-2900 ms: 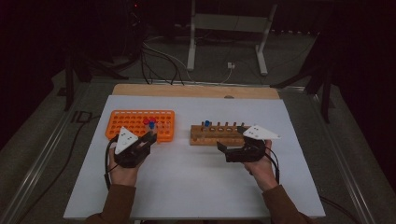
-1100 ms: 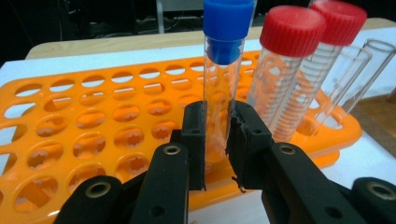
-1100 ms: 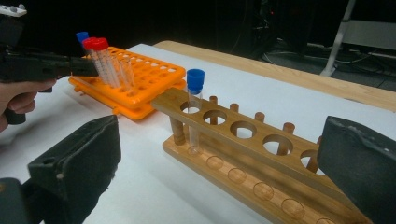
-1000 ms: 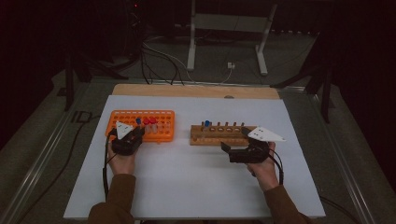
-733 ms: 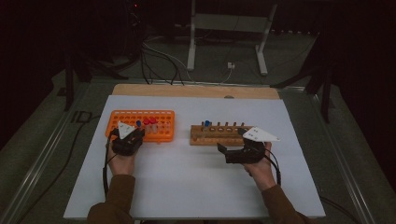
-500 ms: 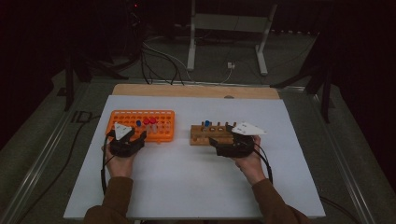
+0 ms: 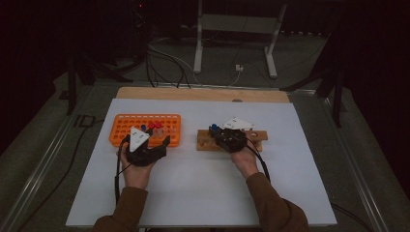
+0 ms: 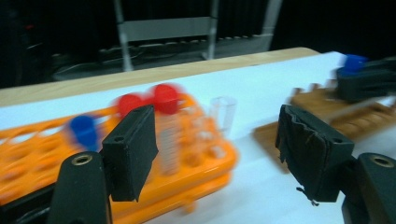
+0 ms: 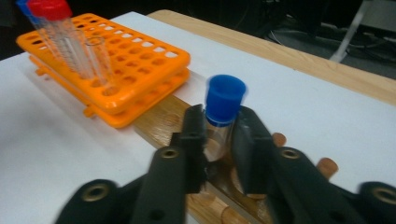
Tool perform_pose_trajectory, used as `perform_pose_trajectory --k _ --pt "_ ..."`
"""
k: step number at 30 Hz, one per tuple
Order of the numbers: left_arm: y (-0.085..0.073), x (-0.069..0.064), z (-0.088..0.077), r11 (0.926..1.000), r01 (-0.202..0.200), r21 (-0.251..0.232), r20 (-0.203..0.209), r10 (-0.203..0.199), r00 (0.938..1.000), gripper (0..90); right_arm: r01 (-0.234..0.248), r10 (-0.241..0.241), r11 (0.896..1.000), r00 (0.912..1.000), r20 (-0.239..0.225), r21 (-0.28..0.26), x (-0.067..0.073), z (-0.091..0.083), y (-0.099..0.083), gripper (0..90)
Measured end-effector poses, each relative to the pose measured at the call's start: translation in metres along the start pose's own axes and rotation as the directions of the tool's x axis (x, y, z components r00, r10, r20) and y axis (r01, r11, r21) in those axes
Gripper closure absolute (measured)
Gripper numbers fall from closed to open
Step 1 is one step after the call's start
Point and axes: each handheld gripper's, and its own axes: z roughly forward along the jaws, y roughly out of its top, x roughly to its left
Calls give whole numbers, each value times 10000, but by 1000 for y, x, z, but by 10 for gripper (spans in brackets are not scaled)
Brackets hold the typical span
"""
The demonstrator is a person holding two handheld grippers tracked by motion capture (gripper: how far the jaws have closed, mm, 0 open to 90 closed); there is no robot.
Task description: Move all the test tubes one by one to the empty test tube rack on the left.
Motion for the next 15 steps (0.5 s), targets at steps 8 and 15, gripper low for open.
perform_pose_trajectory --k 8,15 --pt "15 -38 23 9977 -682 -35 1489 680 9865 408 139 -151 9937 9998 -107 -1111 3 -27 18 774" --pt "29 -66 34 9928 -1175 -241 2331 1198 9650 452 366 -501 9826 9963 -701 -1822 14 -53 35 773"
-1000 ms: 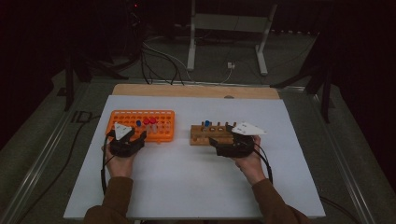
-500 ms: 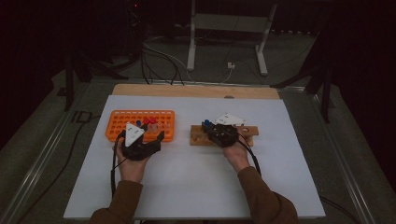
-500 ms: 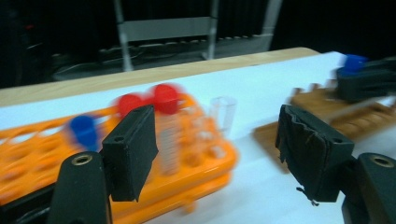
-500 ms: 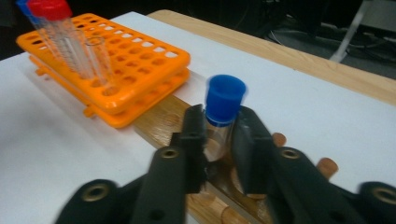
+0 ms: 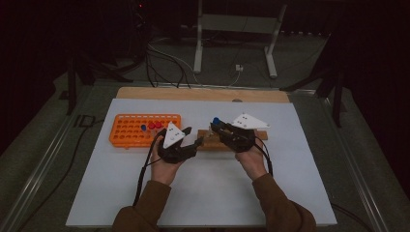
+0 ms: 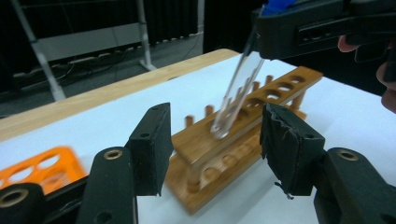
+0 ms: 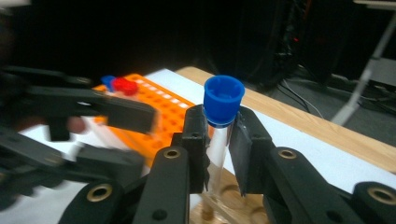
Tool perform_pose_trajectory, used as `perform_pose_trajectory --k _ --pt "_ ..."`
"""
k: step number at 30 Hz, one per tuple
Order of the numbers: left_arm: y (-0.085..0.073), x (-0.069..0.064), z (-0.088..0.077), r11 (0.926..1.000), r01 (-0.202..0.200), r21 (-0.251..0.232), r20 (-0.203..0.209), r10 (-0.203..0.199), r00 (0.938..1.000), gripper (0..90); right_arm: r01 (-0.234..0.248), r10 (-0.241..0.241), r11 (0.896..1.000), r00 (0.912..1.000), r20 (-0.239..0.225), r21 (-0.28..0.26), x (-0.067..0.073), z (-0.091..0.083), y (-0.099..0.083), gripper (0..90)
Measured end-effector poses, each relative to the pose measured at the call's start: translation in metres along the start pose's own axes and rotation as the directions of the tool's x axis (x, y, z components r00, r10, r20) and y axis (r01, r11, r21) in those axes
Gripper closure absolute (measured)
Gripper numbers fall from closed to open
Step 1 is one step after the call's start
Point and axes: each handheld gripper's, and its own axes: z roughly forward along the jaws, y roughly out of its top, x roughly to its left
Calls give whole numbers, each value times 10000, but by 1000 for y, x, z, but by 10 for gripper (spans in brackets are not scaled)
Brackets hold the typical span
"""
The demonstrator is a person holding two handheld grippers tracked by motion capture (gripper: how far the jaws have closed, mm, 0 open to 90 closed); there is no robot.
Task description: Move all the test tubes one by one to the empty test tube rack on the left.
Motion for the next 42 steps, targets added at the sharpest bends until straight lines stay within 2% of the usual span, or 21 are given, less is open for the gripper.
perform_pose_trajectory --k 6,9,10,11,12,14,17,20,23,27,28,29,32,34,38,40,42 --pt "5 -8 4 9984 -544 118 360 539 9979 542 114 -103 9999 9946 -1029 104 16 -2 4 773" --pt "3 -9 3 9944 -994 356 480 976 9941 739 134 -108 9997 9913 -1309 187 22 0 3 772" --pt "2 -9 2 9935 -1064 393 540 1043 9931 751 137 -107 9997 9908 -1348 213 22 1 3 768" --pt "1 -8 1 9922 -1153 469 451 1132 9926 772 144 -104 9995 9896 -1433 271 22 1 3 746" --pt "-1 -5 -3 9920 -1158 501 331 1143 9929 774 56 -19 9997 9873 -1588 228 21 1 2 661" --pt "-5 3 -10 9942 -977 459 94 974 9952 774 -145 159 9998 9869 -1604 97 18 -3 2 517" --pt "-16 22 -30 9982 -502 341 -546 520 9972 774 -145 146 9999 9925 -1210 15 10 -14 -1 360" --pt "-28 44 -54 9999 9 125 -1293 7 9916 774 -118 127 9999 9974 -709 120 -1 -24 -6 279" --pt "-37 63 -77 9992 360 -154 -1999 -384 9791 774 -262 268 9995 9991 -336 181 -11 -35 -13 227" --pt "-46 84 -98 9943 877 -610 -2875 -1016 9524 775 -453 453 9989 9990 -43 146 -21 -49 -22 196" --pt "-47 89 -101 9928 973 -700 -3069 -1143 9449 775 -475 475 9988 9989 5 146 -22 -52 -24 190" --pt "-49 94 -102 9913 1077 -758 -3325 -1270 9345 775 -471 470 9988 9989 76 141 -23 -55 -25 186" --pt "-53 107 -100 9877 1349 -789 -3738 -1548 9145 775 -442 440 9990 9988 225 108 -25 -62 -30 179" --pt "-56 115 -94 9839 1588 -819 -3900 -1783 9034 776 -496 494 9988 9984 260 43 -27 -67 -32 180" --pt "-62 123 -79 9813 1828 -598 -4063 -1912 8935 776 -582 584 9983 9975 389 -55 -31 -75 -38 180" --pt "-64 126 -72 9789 1972 -540 -4046 -2020 8919 776 -652 655 9978 9967 474 -69 -34 -78 -40 180" --pt "-67 126 -65 9804 1955 -248 -4138 -1881 8907 776 -694 697 9976 9960 555 -77 -37 -81 -43 181"
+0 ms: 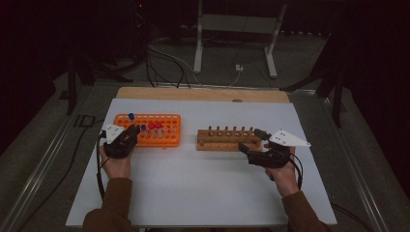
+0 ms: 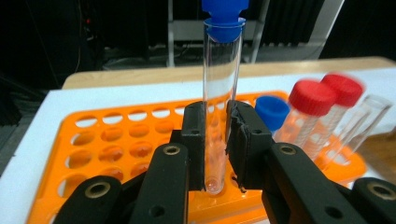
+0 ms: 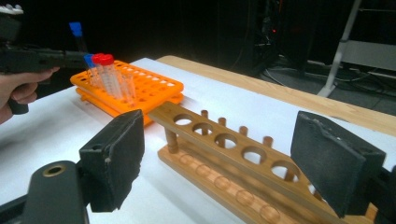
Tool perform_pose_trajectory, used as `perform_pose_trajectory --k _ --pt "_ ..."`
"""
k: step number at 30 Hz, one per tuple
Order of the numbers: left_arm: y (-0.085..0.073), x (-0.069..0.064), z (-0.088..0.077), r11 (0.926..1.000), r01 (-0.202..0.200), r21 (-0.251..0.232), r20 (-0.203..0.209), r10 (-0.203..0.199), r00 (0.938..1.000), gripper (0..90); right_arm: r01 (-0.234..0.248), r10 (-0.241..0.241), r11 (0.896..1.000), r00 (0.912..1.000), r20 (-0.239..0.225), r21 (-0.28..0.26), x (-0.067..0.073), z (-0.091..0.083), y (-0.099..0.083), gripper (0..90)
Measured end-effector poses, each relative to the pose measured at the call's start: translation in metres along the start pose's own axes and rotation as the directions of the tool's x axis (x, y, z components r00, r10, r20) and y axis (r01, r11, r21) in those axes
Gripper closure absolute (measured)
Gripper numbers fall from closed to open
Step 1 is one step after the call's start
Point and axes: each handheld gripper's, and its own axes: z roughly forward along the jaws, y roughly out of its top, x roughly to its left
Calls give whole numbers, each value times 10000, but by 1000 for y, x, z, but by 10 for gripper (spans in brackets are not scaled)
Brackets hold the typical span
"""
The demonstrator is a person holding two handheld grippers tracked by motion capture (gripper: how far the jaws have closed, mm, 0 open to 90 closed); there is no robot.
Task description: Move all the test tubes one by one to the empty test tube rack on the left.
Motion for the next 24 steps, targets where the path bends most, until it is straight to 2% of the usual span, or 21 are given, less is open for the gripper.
perform_pose_trajectory --k 3,7,9,14,15,17,18,19,21,24 --pt "-6 -4 7 9982 -349 488 -22 350 9994 778 -62 62 10000 9999 100 27 -3 -4 -4 183" --pt "-15 -4 11 9905 -609 1230 47 608 9981 784 -49 47 10000 9997 232 85 -6 -10 -9 184" --pt "-18 -3 12 9873 -752 1400 110 744 9972 785 -73 68 9998 9995 300 164 -8 -12 -13 184" --pt "-17 -4 12 9857 -852 1457 71 850 9964 785 -214 201 9995 9986 483 248 -10 -17 -23 186" --pt "-17 -4 12 9858 -816 1471 57 816 9966 784 -238 226 9994 9985 497 233 -11 -18 -24 186" --pt "-17 -3 12 9885 -471 1439 171 451 9988 771 -282 268 9993 9979 593 233 -12 -20 -27 184" --pt "-17 -3 11 9889 -353 1443 162 333 9993 729 -324 311 9993 9976 614 202 -13 -21 -28 183" --pt "-18 -3 10 9883 -317 1490 155 298 9994 641 -361 349 9992 9974 628 179 -13 -23 -29 180" --pt "-18 -2 5 9884 -267 1498 173 243 9996 580 -364 352 9992 9970 689 153 -14 -25 -31 172" --pt "-17 5 -9 9923 173 1227 201 -199 9996 486 -412 402 9991 9958 817 111 -16 -30 -35 166"
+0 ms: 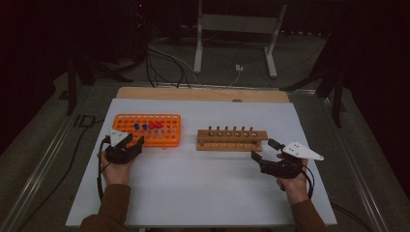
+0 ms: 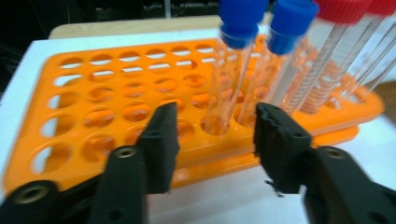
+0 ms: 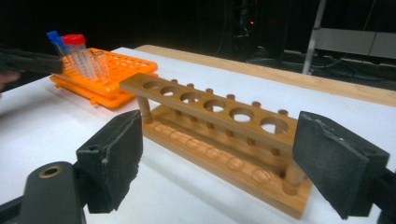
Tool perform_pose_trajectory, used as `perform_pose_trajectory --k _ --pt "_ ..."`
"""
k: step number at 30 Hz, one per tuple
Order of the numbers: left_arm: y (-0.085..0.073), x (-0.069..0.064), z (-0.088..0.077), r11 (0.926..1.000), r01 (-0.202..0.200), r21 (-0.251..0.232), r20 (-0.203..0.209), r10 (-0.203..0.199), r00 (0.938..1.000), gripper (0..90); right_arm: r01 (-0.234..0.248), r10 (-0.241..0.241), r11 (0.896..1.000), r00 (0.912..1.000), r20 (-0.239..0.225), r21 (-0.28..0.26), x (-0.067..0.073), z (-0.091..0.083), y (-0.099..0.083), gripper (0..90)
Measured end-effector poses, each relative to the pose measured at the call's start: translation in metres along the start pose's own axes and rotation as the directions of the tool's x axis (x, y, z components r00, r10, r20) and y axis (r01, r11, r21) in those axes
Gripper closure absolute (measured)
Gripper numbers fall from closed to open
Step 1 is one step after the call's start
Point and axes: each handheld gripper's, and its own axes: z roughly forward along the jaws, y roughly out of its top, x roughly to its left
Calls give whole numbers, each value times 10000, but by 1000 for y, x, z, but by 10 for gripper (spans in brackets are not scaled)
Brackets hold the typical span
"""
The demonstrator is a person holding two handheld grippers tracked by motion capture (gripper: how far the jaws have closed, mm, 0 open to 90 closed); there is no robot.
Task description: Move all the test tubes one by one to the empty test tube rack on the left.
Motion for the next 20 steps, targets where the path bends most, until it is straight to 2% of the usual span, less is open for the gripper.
perform_pose_trajectory --k 2,5,8,9,11,12,14,16,20 --pt "1 2 -12 9991 226 -368 169 -220 9996 423 -59 59 10000 10000 64 13 -2 -2 -2 160" --pt "3 0 -32 9951 350 -929 466 -308 9984 299 -177 176 9998 9997 162 17 -5 -6 -6 152" --pt "2 -6 -53 9901 230 -1383 857 -112 9963 160 -210 212 9998 9995 251 -44 -6 -9 -9 121" --pt "1 -9 -58 9885 216 -1496 923 -78 9957 153 -243 245 9997 9992 319 -55 -6 -10 -11 105" --pt "-1 -14 -68 9866 158 -1623 957 -2 9954 40 -290 294 9995 9987 413 -114 -6 -12 -13 81" --pt "-1 -16 -73 9857 148 -1677 1065 32 9943 15 -282 288 9995 9986 452 -132 -6 -12 -14 59" --pt "-3 -18 -80 9844 69 -1757 1183 141 9929 6 -245 249 9997 9982 552 -82 -6 -12 -16 25" --pt "-5 -19 -86 9824 169 -1858 1308 76 9914 6 -318 323 9995 9981 534 -91 -7 -13 -18 17" --pt "-4 -18 -92 9769 201 -2130 1288 77 9916 5 -386 394 9992 9973 620 -144 -8 -13 -19 8"
